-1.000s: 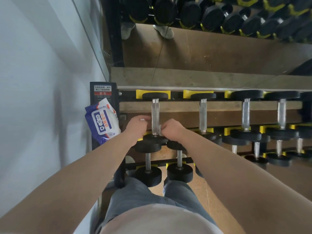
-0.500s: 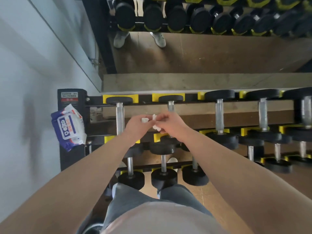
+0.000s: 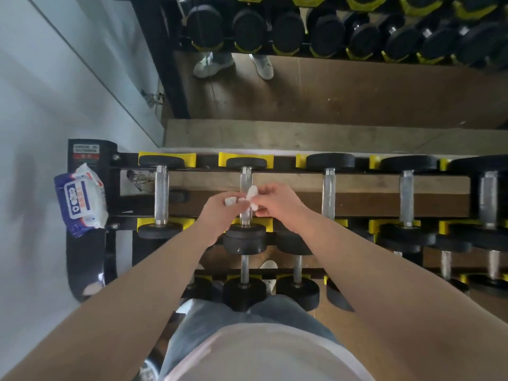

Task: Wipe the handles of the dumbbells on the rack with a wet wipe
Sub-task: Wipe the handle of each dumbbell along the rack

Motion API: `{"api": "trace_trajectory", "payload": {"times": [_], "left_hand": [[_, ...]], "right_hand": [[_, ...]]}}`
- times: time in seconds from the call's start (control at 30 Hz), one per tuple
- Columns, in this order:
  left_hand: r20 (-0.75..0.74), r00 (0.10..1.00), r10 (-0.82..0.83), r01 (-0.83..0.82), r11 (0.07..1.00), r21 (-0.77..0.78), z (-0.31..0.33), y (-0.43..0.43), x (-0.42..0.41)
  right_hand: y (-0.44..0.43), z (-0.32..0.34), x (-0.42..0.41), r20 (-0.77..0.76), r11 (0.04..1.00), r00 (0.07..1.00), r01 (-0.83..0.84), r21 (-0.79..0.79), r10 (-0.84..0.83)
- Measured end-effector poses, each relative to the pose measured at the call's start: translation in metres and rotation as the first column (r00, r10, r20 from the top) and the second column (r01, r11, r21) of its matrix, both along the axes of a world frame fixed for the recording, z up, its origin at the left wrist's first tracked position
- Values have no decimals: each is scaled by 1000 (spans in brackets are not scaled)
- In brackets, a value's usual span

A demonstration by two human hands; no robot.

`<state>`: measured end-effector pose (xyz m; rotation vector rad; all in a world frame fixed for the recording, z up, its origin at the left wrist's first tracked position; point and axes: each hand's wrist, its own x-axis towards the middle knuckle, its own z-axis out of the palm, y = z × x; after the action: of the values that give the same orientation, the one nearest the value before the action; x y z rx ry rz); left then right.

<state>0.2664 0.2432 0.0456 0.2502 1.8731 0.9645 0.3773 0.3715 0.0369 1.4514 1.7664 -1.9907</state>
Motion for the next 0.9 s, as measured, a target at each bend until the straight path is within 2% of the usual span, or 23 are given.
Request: {"api": "trace_trajectory", "payload": {"times": [0.07, 0.13, 0.23, 0.3, 0.37, 0.43, 0.53, 0.57, 0.63, 0.67, 0.7, 0.73, 0.77, 0.83, 0.9], "left_hand": [[-50, 999, 9, -10, 1000, -7, -8, 2, -4], [-29, 996, 79, -79, 997, -13, -10, 9, -10], [16, 983, 184, -183, 981, -71, -15, 28, -19], [14, 980, 199, -197, 976, -97, -19, 42, -27], [-2, 983, 184, -183, 977, -107, -24, 53, -35], [-44, 992, 119, -124, 985, -124, -28, 59, -40], [-103, 992, -73, 50, 977, -208, -30, 47, -36], [-109, 981, -163, 133, 961, -241, -31, 38, -33], [-127, 908, -399, 345, 885, -314, -32, 17, -22], [-134, 859, -493, 425, 835, -349, -32, 8, -17], [-145, 833, -534, 455, 809, -373, -32, 1, -13], [-150, 836, -527, 444, 812, -380, -32, -3, -10], [-153, 860, -486, 408, 836, -367, -34, -4, -10], [-171, 915, -365, 300, 900, -315, -34, 2, -12], [-193, 944, -267, 213, 942, -259, -33, 14, -17]], "right_hand": [[2, -5, -7, -27, 991, 993, 113, -70, -115], [4, -8, -14, -35, 983, 984, 172, -61, -174], [8, -8, -26, 25, 985, 992, 122, 123, -126], [13, -13, -34, 57, 967, 992, 93, 238, -109], [17, -14, -40, 105, 956, 990, 59, 288, -92], [20, -15, -41, 182, 947, 983, -61, 316, 3], [21, -13, -28, 299, 898, 922, -333, 287, 246], [20, -13, -21, 331, 860, 874, -445, 249, 356], [17, -16, -9, 408, 703, 696, -692, 162, 591], [14, -18, -5, 440, 622, 608, -772, 132, 661], [12, -23, -2, 458, 581, 567, -804, 127, 684], [11, -26, 0, 455, 596, 587, -790, 141, 670], [11, -28, 0, 428, 656, 652, -737, 164, 625], [14, -28, -2, 323, 810, 820, -549, 206, 473], [20, -27, -9, 240, 915, 928, -338, 221, 285]]}}
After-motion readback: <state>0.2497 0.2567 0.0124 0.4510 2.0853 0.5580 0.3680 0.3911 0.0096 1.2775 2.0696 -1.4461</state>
